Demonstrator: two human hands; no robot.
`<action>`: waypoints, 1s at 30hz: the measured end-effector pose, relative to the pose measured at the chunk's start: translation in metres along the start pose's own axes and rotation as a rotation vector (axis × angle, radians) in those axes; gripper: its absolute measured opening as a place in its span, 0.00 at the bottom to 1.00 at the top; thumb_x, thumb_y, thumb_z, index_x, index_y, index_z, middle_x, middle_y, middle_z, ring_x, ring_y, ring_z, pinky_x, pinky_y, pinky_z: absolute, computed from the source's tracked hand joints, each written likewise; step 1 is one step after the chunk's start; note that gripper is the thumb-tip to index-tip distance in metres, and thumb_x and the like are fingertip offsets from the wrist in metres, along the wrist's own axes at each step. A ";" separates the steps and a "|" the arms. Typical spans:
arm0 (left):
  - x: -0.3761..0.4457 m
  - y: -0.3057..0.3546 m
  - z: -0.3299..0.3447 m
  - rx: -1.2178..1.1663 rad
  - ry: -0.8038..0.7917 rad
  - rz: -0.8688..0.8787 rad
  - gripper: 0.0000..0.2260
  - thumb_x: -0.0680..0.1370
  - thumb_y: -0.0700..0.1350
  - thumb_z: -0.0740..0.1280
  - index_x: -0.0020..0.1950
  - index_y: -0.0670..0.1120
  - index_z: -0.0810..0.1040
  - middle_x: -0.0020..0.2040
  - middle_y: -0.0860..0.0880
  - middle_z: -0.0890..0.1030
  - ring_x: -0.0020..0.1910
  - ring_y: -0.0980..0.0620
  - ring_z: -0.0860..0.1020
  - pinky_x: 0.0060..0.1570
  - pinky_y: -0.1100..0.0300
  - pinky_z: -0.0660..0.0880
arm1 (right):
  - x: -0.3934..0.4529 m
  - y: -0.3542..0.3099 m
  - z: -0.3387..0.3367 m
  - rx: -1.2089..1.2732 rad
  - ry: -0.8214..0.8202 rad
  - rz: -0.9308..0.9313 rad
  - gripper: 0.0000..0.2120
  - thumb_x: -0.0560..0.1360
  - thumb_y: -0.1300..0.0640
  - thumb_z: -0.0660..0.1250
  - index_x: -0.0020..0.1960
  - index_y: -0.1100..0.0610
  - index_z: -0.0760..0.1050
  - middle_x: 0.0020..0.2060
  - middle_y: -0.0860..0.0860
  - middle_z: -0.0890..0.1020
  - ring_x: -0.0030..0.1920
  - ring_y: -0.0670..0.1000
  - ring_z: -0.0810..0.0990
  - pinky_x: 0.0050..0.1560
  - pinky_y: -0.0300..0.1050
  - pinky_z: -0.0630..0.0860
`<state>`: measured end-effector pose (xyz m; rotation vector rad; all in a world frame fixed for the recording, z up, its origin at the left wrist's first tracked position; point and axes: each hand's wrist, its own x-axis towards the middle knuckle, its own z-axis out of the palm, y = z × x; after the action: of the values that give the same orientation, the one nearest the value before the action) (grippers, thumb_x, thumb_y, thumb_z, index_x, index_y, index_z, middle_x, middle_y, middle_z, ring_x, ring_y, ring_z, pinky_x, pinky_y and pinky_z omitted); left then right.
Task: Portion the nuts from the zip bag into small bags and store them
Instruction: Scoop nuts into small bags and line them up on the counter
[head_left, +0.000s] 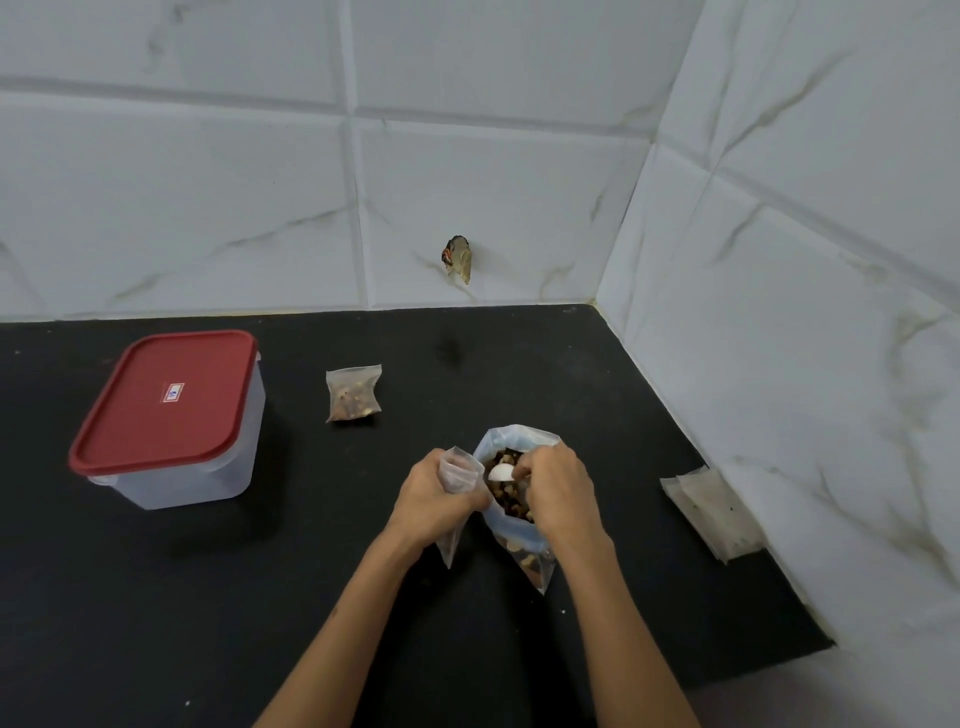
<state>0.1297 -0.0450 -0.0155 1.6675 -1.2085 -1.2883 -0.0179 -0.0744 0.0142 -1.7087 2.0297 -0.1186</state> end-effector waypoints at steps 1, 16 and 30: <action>-0.001 0.000 0.000 0.004 -0.004 0.007 0.17 0.69 0.40 0.74 0.56 0.47 0.75 0.49 0.51 0.78 0.49 0.56 0.77 0.42 0.63 0.73 | -0.004 0.005 -0.001 0.017 -0.104 0.007 0.15 0.78 0.56 0.63 0.62 0.61 0.72 0.39 0.52 0.70 0.51 0.50 0.75 0.54 0.42 0.71; 0.002 -0.009 -0.004 -0.083 -0.140 -0.094 0.21 0.67 0.40 0.74 0.58 0.48 0.75 0.52 0.47 0.81 0.53 0.51 0.79 0.53 0.55 0.77 | -0.004 0.016 0.003 -0.132 0.157 -0.104 0.08 0.76 0.60 0.66 0.54 0.55 0.79 0.48 0.51 0.81 0.47 0.48 0.80 0.48 0.43 0.79; -0.003 -0.008 0.004 -0.230 -0.208 -0.111 0.20 0.64 0.41 0.75 0.55 0.43 0.78 0.47 0.46 0.82 0.52 0.48 0.80 0.54 0.54 0.76 | 0.022 0.028 0.005 0.321 -0.041 0.154 0.07 0.72 0.59 0.67 0.49 0.57 0.79 0.45 0.52 0.82 0.44 0.50 0.81 0.46 0.47 0.80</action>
<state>0.1274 -0.0396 -0.0235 1.4797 -1.0495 -1.6366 -0.0436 -0.0877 -0.0074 -1.3448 1.9792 -0.3356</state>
